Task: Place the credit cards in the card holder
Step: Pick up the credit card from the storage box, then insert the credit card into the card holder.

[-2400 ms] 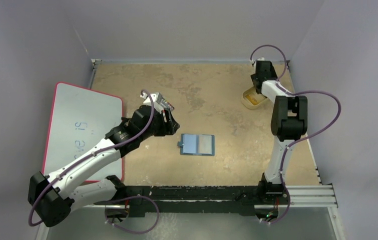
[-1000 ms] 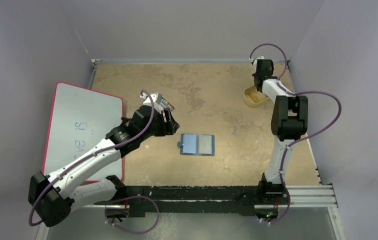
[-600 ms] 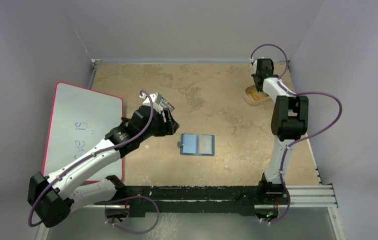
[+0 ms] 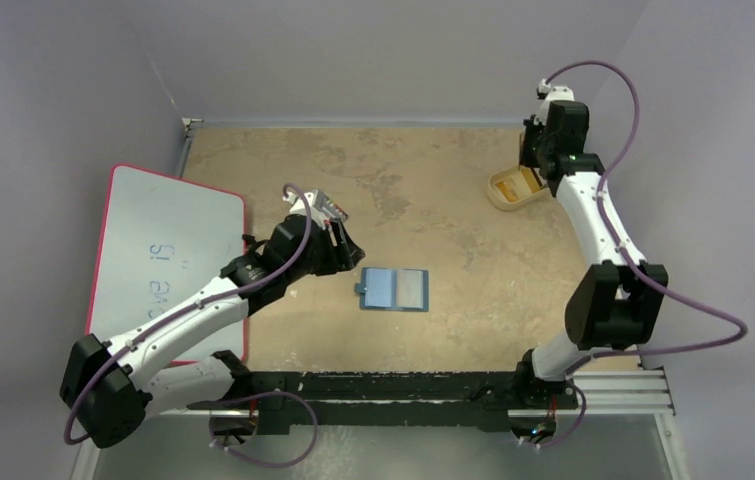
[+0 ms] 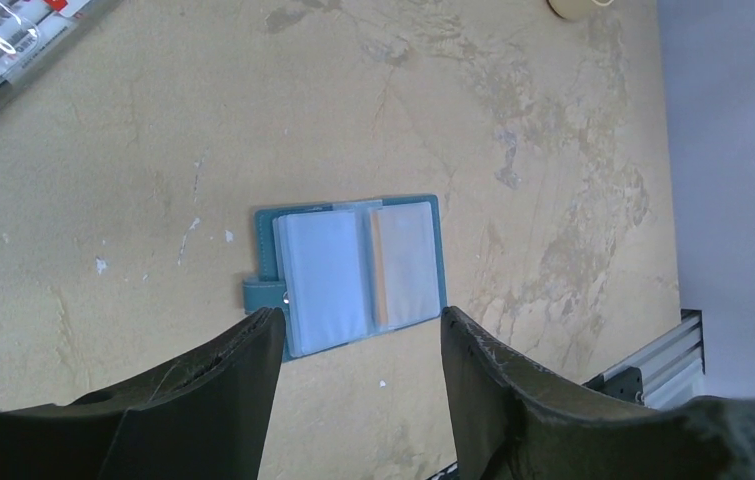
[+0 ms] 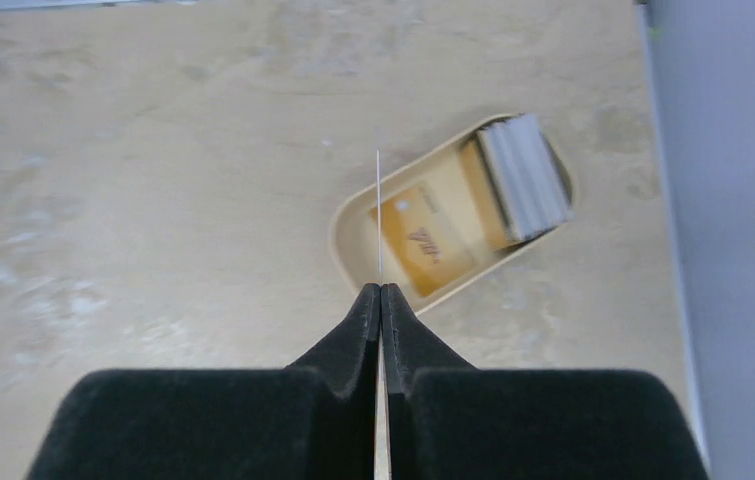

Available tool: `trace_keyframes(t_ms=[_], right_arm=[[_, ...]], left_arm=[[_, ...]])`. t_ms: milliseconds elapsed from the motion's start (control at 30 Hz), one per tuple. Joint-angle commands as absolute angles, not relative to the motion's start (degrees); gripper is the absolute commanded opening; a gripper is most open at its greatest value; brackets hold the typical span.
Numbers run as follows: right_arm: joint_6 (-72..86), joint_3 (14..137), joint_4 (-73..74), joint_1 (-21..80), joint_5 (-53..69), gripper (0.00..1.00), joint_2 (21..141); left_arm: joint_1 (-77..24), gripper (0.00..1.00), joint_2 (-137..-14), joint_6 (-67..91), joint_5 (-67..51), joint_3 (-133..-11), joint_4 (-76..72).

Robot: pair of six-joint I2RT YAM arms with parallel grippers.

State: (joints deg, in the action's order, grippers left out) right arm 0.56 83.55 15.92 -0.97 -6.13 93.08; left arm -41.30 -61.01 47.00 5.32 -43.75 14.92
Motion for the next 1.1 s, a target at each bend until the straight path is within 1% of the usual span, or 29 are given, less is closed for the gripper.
trace_keyframes(t_ms=[0, 67, 233, 367, 533, 700, 933, 1067], right_arm=[[8.96, 77.62, 10.87, 0.06, 6.53, 0.0, 86.31], [11.58, 73.88, 7.71, 0.87, 11.39, 0.0, 83.1], [17.22, 68.2, 4.99, 4.58, 15.27, 0.0, 78.31], [21.75, 64.02, 2.36, 10.9, 17.77, 0.0, 76.11], [30.05, 56.25, -6.05, 17.88, 22.58, 0.0, 73.78], [35.0, 49.49, -11.4, 24.31, 22.95, 0.0, 73.4], [38.75, 41.64, -14.86, 25.32, 23.27, 0.0, 71.27], [41.18, 37.59, -17.12, 25.47, 24.87, 0.0, 70.84]], left_arm=[[-40.84, 0.57, -63.34, 49.36, 4.51, -43.79, 11.25], [-40.66, 0.56, -64.98, 49.43, 4.62, -43.76, 11.46], [-40.35, 0.53, -67.68, 49.39, 6.4, -43.3, 12.58], [-40.13, 0.51, -69.45, 49.74, 8.53, -42.41, 12.82], [-39.61, 0.5, -72.41, 50.91, 7.74, -40.2, 10.96], [-38.91, 0.47, -74.07, 52.71, 6.04, -37.38, 7.81], [-38.76, 0.41, -76.95, 54.56, 1.86, -33.71, 1.93], [-38.82, 0.39, -78.71, 54.71, -0.87, -32.49, -1.1]])
